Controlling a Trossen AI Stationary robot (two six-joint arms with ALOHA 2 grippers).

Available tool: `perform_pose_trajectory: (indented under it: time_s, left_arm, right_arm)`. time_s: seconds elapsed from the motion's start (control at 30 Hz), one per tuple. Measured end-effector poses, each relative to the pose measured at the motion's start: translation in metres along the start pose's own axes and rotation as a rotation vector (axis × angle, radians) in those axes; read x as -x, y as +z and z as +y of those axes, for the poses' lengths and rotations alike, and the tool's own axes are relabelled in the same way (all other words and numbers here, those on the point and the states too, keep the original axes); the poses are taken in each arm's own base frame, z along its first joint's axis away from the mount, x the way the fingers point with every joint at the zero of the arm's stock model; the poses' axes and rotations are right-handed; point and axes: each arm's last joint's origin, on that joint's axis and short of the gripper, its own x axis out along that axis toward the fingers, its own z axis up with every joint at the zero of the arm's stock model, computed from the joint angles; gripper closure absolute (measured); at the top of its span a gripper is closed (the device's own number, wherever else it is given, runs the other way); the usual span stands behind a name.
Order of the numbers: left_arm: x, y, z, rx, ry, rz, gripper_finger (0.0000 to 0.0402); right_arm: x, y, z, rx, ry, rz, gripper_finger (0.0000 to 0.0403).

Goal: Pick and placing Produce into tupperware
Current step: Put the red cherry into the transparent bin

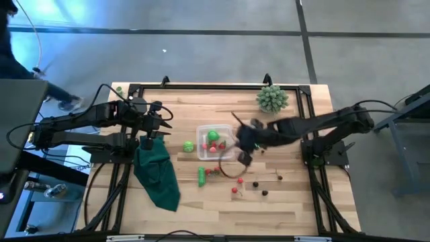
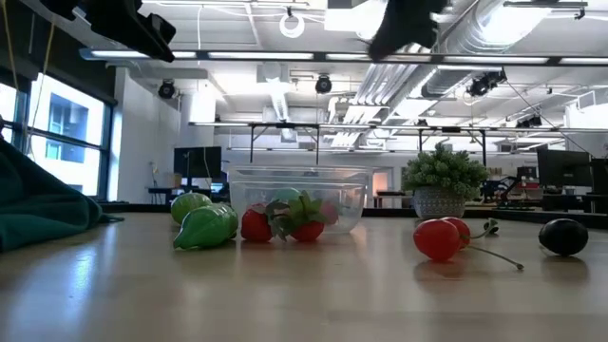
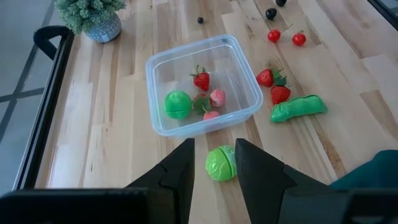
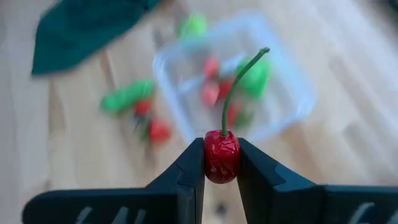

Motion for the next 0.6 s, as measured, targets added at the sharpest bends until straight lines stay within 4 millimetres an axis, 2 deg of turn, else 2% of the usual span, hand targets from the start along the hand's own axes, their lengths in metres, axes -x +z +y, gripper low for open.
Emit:
perform_pose_trajectory:
  time_s: [0.07, 0.13, 0.27, 0.43, 0.6]
  left_arm:
    - [0.0, 0.0, 0.0, 0.0, 0.0, 0.0, 0.0295]
    - [0.0, 0.0, 0.0, 0.0, 0.0, 0.0, 0.0295]
    - [0.0, 0.0, 0.0, 0.0, 0.0, 0.0, 0.0295]
    - [0.0, 0.0, 0.0, 0.0, 0.0, 0.0, 0.0295]
    - [0.0, 0.0, 0.0, 0.0, 0.0, 0.0, 0.0295]
  right_arm:
    - [-0.003, 0.017, -0.006, 0.001, -0.003, -0.02, 0.0347]
    - [-0.015, 0.031, -0.012, 0.005, -0.004, -0.006, 0.0347]
    - [-0.061, 0.048, -0.024, 0.019, 0.002, 0.091, 0.0347]
    - [-0.119, 0.054, -0.034, 0.005, 0.023, 0.241, 0.0347]
    - [-0.161, 0.051, -0.037, -0.012, 0.016, 0.368, 0.0347]
